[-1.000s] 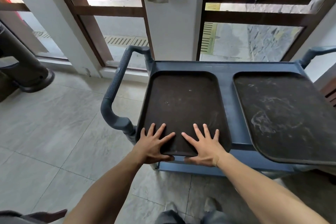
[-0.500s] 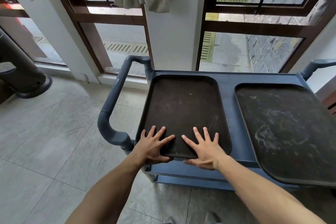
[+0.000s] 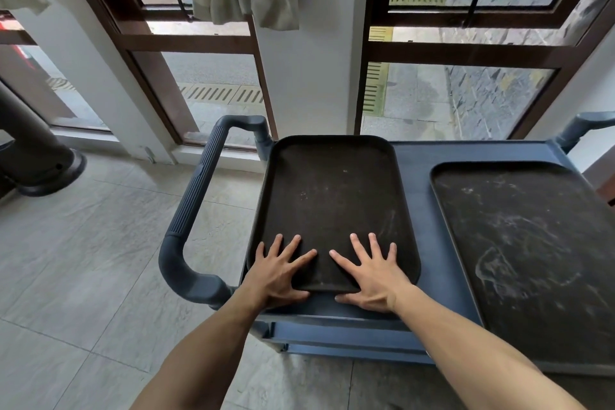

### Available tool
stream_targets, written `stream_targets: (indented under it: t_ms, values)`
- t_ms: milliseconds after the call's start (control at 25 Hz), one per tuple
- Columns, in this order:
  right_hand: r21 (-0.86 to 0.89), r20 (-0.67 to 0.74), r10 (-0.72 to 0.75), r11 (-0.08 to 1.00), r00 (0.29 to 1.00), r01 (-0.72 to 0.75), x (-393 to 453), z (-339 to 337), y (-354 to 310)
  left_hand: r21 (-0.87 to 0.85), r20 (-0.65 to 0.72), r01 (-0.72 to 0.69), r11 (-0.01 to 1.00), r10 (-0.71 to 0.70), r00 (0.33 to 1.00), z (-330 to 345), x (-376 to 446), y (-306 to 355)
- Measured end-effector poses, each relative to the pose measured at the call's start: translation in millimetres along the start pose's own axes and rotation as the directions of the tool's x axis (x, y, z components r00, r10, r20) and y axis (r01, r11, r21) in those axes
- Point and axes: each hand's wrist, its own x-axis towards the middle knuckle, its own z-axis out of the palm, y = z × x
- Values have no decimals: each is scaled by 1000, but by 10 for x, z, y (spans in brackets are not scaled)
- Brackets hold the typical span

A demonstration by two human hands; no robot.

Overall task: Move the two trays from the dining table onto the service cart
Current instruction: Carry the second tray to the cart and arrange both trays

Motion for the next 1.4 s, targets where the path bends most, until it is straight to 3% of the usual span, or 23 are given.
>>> stream_targets:
  t_ms: [200, 640, 960, 1400]
  values:
    - [9, -7, 16, 1000, 1000, -16, 31, 91, -18, -11, -32, 5, 1000, -6, 999, 159, 19, -19]
    - [216, 100, 91, 970, 991, -111, -225, 84, -169, -91, -55, -13, 996, 8, 998, 210, -116, -36]
    - [80, 69, 145, 985, 987, -150, -427, 185, -343, -4, 39, -103, 995, 103, 994, 183, -380, -84]
    - [106, 41, 182, 977, 982, -186, -534, 190, -435, -11, -73, -76, 997, 75, 994, 317, -514, 16]
